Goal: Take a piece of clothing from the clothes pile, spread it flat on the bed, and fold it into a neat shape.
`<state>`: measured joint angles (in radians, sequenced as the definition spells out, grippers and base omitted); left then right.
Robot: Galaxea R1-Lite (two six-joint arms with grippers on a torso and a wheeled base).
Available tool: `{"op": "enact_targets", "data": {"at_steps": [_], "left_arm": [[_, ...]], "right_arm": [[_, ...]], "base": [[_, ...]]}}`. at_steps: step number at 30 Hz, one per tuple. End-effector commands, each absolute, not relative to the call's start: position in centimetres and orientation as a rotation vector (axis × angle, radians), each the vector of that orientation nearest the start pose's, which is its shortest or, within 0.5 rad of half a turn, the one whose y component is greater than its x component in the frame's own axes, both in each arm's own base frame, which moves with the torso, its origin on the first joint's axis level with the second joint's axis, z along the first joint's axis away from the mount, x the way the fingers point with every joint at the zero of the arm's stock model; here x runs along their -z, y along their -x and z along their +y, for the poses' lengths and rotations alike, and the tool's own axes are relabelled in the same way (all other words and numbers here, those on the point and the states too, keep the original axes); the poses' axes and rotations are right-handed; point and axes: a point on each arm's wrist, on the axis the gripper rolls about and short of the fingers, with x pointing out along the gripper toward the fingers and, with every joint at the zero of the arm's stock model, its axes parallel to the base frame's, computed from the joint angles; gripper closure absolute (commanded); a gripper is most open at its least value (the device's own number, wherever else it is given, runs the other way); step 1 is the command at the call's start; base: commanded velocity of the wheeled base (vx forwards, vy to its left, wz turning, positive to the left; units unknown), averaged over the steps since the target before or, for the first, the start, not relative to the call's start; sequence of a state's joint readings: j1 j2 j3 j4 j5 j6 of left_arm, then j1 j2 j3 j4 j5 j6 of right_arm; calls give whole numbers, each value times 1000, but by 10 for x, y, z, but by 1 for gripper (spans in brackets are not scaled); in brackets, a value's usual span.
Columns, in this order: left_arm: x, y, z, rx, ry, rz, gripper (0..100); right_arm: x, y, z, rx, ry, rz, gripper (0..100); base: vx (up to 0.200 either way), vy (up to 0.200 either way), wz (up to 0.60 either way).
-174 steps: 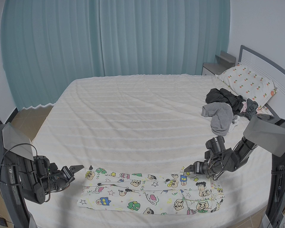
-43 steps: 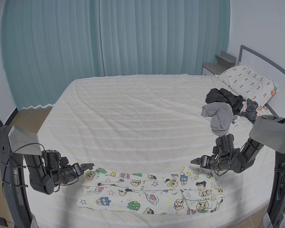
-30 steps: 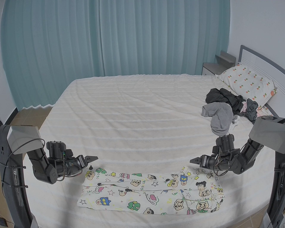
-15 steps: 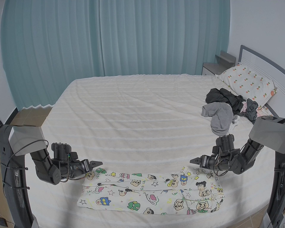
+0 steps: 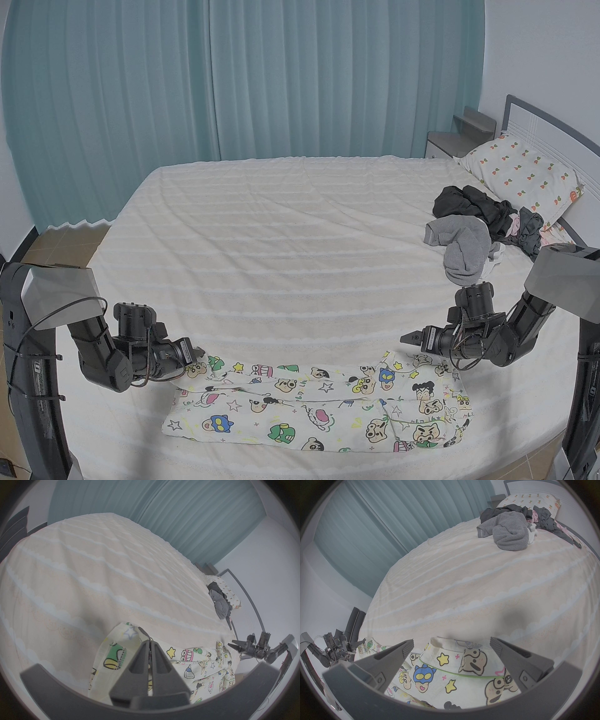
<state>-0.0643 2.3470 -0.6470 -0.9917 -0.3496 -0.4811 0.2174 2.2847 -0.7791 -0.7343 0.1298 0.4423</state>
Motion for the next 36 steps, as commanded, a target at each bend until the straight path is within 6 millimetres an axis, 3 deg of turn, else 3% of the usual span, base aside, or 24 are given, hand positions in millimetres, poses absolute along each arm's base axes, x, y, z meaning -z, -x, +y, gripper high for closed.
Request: {"op": "enact_targets", "data": {"at_steps": [1,11,25,36], "left_arm": [[24,-341,-30,231,556,747,100],[0,-353,-30,276,575,564,100],[15,-374,-31,322,563,435,100],[14,-385,-32,336,564,382,100]], "right_arm": [[15,-347,80,-155,-381,835,0],[15,-346,81,-157,-377,840,0],[18,-346,82,-156,-376,850,0],[18,-346,82,-156,-376,851,0]], "base": [[0,0,0],[0,0,0],[0,0,0],[0,0,0]]}}
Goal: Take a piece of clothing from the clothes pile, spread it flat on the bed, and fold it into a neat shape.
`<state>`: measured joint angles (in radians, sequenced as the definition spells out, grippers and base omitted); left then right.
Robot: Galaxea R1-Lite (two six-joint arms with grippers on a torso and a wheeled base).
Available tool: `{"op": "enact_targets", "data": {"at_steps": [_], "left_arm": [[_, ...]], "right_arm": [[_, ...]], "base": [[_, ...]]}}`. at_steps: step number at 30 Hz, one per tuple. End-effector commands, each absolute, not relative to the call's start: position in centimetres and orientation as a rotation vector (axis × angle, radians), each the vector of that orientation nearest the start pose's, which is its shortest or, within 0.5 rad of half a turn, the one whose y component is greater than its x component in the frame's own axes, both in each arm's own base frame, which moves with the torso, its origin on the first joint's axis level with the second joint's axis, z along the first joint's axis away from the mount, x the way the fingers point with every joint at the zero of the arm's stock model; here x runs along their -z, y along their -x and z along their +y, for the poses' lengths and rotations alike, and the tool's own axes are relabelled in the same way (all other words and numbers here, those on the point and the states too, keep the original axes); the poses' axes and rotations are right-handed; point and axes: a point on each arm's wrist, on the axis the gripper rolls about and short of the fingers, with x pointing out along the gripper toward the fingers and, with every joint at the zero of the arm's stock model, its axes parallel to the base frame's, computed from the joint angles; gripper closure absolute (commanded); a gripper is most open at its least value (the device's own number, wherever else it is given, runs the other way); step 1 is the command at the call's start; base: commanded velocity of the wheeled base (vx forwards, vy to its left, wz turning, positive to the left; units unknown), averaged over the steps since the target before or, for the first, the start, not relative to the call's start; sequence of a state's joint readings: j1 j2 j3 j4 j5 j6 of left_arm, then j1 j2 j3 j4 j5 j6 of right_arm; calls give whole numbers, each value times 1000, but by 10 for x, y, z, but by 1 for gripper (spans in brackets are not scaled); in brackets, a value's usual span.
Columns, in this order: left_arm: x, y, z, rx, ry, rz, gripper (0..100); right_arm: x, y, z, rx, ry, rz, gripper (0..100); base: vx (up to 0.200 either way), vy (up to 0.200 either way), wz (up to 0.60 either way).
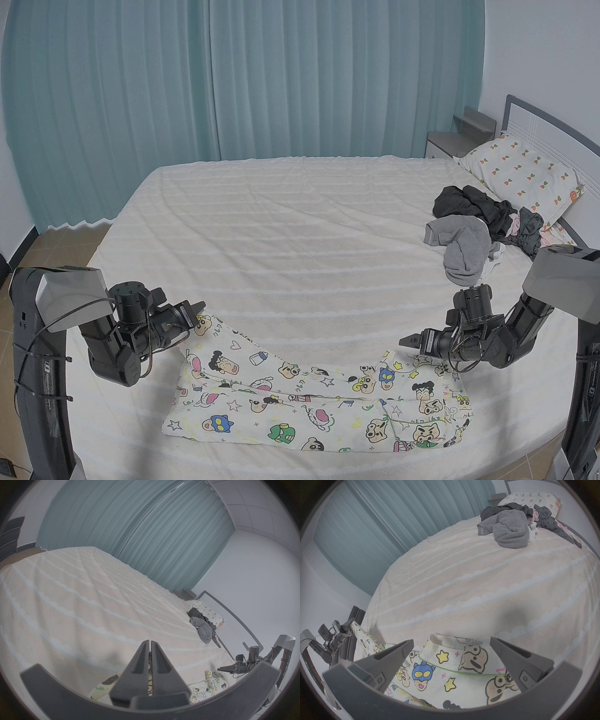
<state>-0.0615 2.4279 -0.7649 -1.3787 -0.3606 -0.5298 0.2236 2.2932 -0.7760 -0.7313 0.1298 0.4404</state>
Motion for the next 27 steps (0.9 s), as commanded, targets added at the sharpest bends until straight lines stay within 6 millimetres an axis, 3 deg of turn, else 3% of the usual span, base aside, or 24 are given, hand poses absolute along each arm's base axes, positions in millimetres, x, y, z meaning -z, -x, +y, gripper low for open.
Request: {"op": "enact_targets", "data": {"at_steps": [1,18,27], "left_arm": [[13,-386,-32,334,569,375,100],[-3,-396,-33,366,564,268,100],[-2,-396,-32,364,560,253,100]], "right_arm": [[18,-346,82,-156,-376,851,0],[22,-345,82,-153,-373,868,0],[23,-344,84,-158,-370,871,0]], "base": [[0,0,0],[0,0,0],[0,0,0]]}}
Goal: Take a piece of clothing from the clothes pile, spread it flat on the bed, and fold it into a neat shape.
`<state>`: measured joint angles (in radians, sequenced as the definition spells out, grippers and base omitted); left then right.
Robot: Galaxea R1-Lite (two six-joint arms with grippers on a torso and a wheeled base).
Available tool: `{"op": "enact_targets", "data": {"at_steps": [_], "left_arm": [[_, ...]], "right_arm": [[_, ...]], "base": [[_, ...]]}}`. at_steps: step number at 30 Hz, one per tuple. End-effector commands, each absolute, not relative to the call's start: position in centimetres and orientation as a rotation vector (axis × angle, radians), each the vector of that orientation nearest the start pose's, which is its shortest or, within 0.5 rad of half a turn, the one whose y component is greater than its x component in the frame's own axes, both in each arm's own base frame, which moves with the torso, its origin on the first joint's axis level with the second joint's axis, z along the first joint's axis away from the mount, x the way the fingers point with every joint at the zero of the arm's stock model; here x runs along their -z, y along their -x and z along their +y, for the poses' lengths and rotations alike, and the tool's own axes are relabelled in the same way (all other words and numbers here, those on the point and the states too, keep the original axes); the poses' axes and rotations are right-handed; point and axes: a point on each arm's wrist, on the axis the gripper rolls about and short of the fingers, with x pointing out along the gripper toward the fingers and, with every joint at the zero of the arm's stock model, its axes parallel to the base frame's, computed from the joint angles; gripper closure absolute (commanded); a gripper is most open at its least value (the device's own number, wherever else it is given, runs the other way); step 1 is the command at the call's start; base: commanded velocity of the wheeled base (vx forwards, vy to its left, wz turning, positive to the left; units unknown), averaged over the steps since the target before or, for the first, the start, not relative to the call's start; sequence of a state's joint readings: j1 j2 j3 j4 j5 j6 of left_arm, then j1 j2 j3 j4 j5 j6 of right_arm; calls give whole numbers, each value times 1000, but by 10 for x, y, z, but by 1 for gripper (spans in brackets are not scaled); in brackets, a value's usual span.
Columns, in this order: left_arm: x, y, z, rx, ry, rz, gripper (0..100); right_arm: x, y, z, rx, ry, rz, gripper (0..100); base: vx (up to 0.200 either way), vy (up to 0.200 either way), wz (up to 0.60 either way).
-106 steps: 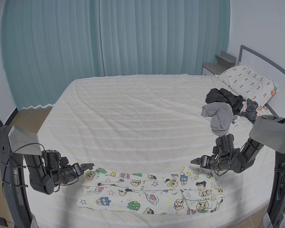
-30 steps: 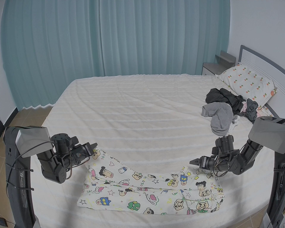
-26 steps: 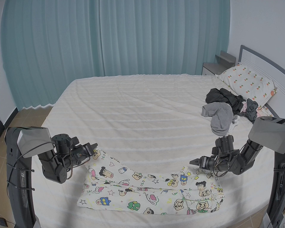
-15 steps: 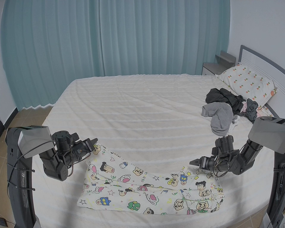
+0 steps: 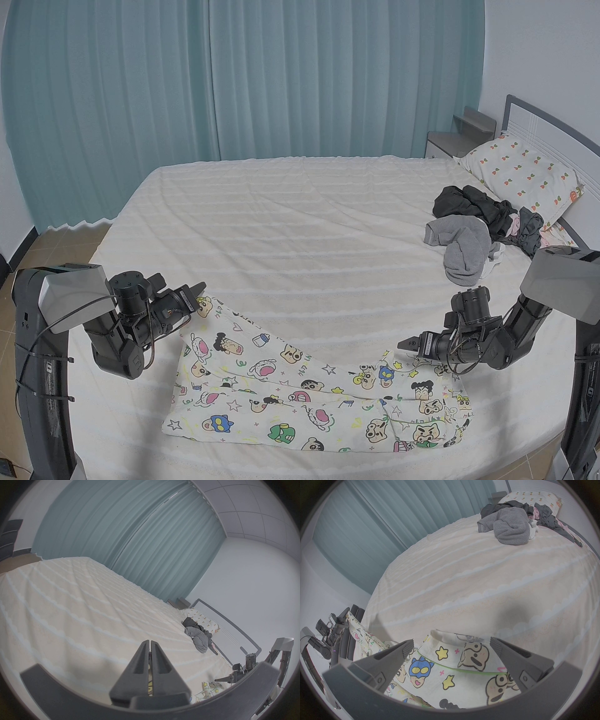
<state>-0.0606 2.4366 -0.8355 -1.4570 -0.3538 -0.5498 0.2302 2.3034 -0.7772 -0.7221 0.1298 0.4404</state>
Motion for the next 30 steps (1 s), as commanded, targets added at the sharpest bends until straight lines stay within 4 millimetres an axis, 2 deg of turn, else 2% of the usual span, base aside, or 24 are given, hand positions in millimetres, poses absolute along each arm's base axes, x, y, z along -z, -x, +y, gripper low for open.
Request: {"op": "enact_targets", "data": {"at_steps": [1,7,19,30], "left_arm": [[-1,-395,-33,367,556,250,100],[7,-374,-30,365,554,269,100],[21,-350,-19,309,562,373,100],[20,-322,-8,342,560,455,100]], "right_arm": [[23,-344,84,-158,-370,871,0],[22,-344,84,-158,-371,869,0],[21,-344,84,-158,-371,869,0],[21,-344,84,-159,-371,868,0]], "base": [[0,0,0],[0,0,0],[0,0,0],[0,0,0]]}}
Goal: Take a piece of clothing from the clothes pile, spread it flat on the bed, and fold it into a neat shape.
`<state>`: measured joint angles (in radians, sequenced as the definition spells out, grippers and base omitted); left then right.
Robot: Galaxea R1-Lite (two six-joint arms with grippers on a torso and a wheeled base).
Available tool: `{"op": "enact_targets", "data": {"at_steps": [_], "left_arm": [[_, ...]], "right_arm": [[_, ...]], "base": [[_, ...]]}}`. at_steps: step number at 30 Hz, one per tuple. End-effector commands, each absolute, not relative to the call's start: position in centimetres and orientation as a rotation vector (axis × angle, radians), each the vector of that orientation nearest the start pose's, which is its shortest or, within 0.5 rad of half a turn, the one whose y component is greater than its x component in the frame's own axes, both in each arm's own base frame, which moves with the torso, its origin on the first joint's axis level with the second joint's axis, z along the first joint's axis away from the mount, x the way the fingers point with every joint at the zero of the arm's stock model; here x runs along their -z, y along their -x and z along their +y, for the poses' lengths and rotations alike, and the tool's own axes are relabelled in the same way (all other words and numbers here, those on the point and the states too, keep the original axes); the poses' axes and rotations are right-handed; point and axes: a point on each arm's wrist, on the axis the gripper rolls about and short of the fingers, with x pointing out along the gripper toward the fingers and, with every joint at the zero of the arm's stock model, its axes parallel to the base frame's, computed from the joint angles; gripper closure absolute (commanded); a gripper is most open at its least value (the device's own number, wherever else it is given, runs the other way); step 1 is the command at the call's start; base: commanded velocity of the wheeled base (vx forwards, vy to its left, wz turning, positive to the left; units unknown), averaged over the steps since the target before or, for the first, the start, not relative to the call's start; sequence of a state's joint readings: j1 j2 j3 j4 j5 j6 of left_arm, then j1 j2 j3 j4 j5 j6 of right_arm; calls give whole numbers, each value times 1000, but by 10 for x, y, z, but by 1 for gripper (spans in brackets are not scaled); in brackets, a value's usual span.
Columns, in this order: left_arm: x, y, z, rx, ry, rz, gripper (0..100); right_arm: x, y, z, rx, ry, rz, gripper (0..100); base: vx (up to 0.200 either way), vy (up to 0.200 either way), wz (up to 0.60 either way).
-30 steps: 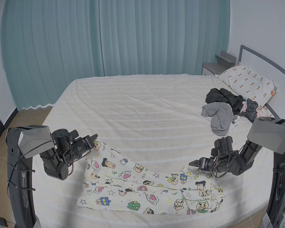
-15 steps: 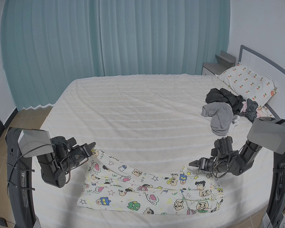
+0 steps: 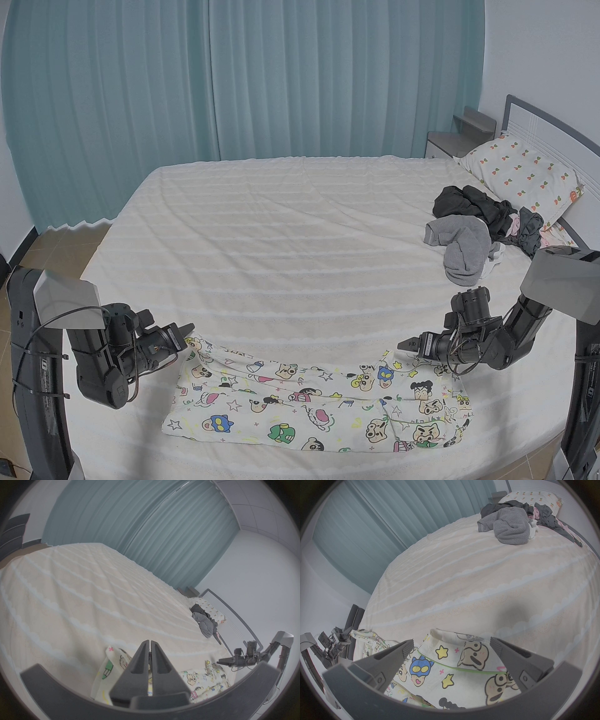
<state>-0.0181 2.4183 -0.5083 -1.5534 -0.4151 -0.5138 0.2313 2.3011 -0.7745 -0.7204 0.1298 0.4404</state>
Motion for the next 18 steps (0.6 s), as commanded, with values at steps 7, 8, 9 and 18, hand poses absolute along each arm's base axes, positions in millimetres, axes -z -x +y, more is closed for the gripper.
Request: {"op": "enact_targets", "data": {"at_steps": [7,8,9,18], "left_arm": [[36,-309,-1,339,513,523,100],[38,-309,0,335,513,526,100],[40,-308,0,332,513,533,100],[64,-299,0,345,398,599,100]], "right_arm": [[21,-341,84,-158,-369,875,0],[21,-341,84,-158,-369,875,0],[21,-341,84,-158,-369,875,0],[21,-341,84,-159,-368,875,0]], "base": [[0,0,0],[0,0,0],[0,0,0],[0,0,0]]}}
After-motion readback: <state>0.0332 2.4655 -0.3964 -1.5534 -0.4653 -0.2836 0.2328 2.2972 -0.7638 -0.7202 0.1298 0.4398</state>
